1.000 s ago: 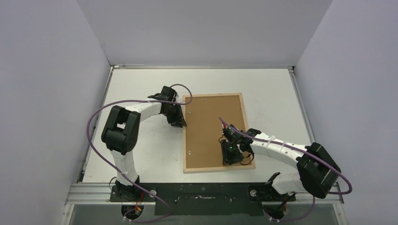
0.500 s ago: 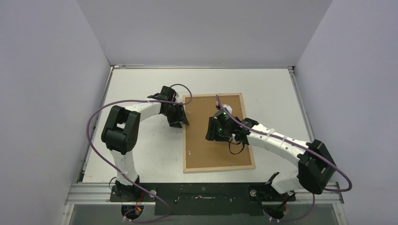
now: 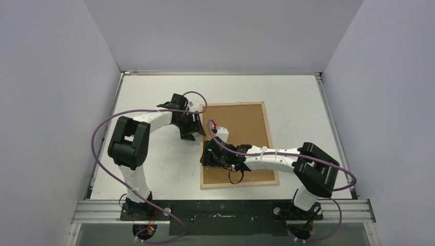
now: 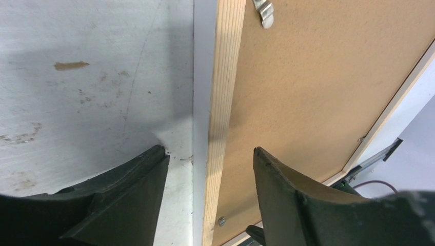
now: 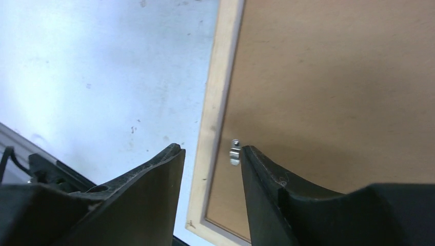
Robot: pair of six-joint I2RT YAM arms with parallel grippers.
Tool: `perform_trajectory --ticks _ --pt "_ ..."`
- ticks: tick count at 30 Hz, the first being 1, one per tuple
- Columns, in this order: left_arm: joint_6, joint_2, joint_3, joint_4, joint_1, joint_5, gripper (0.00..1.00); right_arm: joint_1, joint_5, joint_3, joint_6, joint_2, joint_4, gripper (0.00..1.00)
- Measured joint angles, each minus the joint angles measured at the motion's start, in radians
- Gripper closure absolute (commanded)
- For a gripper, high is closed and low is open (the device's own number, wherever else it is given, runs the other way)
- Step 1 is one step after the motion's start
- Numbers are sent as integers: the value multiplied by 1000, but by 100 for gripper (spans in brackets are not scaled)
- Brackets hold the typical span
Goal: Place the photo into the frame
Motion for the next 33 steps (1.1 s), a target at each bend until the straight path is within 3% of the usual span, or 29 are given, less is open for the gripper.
perform_trajectory --ticks 5,16,28,33 --pt "1 8 -16 4 0 64 42 39 18 -50 59 24 118 50" --pt "16 13 -42 21 0 146 43 83 77 -56 101 66 146 49" --pt "18 -8 -100 18 -17 164 63 96 103 -82 127 58 169 51" --pt "10 -8 -106 19 -15 155 66 96 110 -85 142 55 163 51"
